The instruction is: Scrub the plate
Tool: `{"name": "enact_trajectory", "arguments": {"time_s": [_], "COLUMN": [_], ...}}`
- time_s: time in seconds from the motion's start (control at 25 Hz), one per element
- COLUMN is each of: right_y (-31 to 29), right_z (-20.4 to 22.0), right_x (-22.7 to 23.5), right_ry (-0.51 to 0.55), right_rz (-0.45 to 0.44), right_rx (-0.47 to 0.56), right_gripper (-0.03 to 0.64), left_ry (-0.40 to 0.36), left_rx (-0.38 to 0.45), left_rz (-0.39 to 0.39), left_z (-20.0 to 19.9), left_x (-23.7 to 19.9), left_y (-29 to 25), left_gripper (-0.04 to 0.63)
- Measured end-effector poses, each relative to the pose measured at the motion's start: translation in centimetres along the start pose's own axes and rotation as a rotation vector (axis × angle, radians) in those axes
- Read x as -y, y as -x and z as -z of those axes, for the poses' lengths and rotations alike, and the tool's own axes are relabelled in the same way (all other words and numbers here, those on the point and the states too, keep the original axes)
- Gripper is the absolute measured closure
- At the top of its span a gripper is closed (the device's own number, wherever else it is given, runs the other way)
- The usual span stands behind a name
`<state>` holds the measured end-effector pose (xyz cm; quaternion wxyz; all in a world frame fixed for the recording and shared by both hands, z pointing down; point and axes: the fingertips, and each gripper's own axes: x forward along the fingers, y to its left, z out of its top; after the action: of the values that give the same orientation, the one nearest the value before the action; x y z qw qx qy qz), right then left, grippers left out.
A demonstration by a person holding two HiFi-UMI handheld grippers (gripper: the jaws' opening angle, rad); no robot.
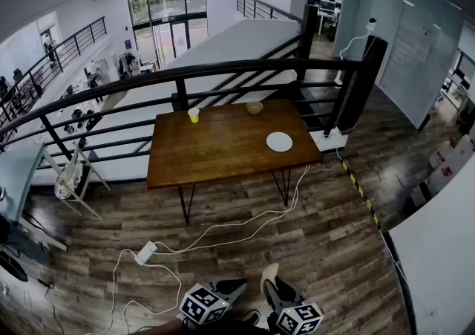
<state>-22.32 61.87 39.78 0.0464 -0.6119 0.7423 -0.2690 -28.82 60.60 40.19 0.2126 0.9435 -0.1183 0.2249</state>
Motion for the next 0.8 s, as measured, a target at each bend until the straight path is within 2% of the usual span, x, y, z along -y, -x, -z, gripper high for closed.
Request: {"name": "enact_trajectory", "arguments": {"time_s": [0.2,0.56,0.68,0.8], "right_y": [2.0,4.8,5.7,6.8], "right_z": [-0.5,-1.7,-1.2,0.3], "right_x": [-1.4,-1.2,-0.6,-0.6], "right_ry": [0.035,0.086,0.114,0.099], "right_rz": [0.005,0.025,0.024,0.004], "right_rx": [0.015,0.064,0.060,0.017], "right_gripper": [0.503,0.503,0.502,0.502], "left_ry": [-0.022,-0.029,-0.028,-0.016], "left_rx": [0.050,0.057,0.049,0.036], "left_rz": [-0.001,0.042,0.039,0.035], "left_z": [-1.1,-0.8,-0.1,1.5], "left_x": [1.6,3.8,4.9,6.3], "left_y": [1.7,0.9,0.1,-0.3], "left_gripper": [0.569,0.569,0.569,0.569]}}
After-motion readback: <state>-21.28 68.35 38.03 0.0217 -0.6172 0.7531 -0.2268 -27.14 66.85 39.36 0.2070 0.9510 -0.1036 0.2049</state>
